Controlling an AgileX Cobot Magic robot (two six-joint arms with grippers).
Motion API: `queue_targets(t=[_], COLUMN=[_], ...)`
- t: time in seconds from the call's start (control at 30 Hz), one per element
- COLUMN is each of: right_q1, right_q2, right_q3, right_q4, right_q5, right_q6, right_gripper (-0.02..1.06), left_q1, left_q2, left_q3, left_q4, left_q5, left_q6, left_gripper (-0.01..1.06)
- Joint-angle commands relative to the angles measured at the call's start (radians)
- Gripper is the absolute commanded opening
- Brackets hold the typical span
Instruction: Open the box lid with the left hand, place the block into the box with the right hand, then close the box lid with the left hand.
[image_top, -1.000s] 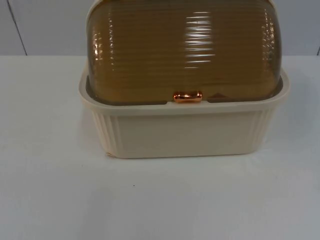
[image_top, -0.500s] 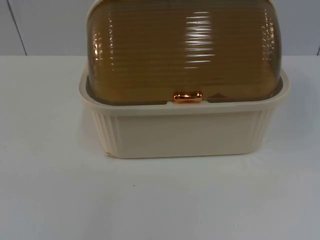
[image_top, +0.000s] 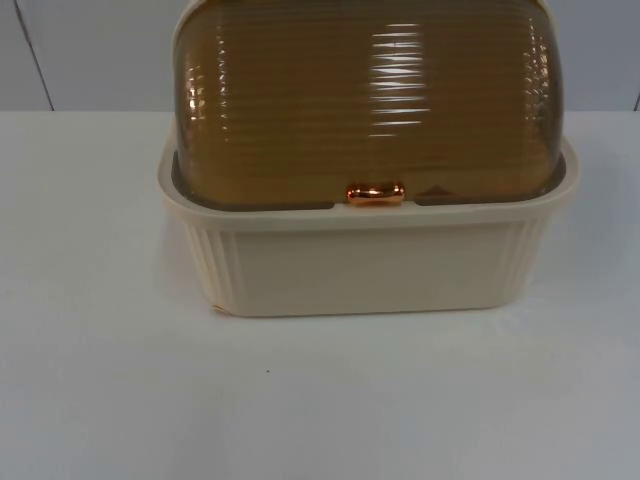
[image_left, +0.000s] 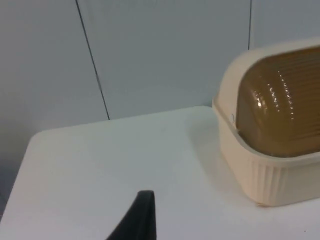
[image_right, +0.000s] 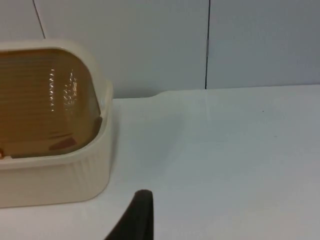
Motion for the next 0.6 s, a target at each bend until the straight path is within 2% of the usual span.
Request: queue_targets(t=[0.0,0.23,0.57], right_q1=[-0.001,-0.001,-0.001], right_q2=[-0.002,-0.002,-0.002], right_q3=[0.011,0.122,0.18], right_q4=[0.007,0.013,0.007], right_q5=[-0.003,0.03,0.013], right_q6=[0.0,0.0,0.0], right_gripper=[0.93,0.93,0.93], left_q1=[-0.006,-0.006,-0.006], left_q2=[-0.004,-0.004,-0.004], left_q3=[0.009,0.204,0.242], left_q4=[0.015,0.024,0.026], left_q5=[-0.011,-0.026,0.001], left_q6=[-0.004,-0.048,-0.053], left_gripper=[1.05,1.05,1.05])
